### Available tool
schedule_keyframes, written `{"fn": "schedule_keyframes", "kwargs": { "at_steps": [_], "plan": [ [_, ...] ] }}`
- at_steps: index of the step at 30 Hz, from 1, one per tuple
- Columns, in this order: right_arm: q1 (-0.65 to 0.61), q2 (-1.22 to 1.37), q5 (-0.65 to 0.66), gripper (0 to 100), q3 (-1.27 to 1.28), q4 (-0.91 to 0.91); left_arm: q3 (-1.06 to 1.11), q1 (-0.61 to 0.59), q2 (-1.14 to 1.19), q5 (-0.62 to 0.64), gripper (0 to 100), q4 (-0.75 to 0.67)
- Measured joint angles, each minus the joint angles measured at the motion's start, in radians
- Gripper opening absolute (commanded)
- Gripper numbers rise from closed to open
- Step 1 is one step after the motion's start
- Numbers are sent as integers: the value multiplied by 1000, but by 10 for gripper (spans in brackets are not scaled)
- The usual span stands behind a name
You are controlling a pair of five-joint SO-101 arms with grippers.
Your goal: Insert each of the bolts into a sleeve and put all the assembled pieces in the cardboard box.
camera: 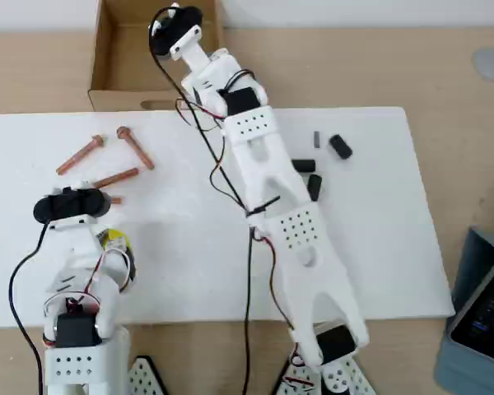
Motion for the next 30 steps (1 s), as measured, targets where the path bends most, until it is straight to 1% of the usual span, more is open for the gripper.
{"fn": "schedule_keyframes", "kwargs": {
  "at_steps": [9,11,21,25,30],
  "plan": [
    [2,-2,0,166,-29,3,0,0,0,0,2,0],
    [2,-2,0,166,-66,34,0,0,0,0,2,0],
    [2,-5,0,135,-308,330,0,0,0,0,2,0],
    [2,-32,0,135,-324,445,0,0,0,0,2,0],
    [2,-153,0,135,-325,548,0,0,0,0,2,0]
  ]
}}
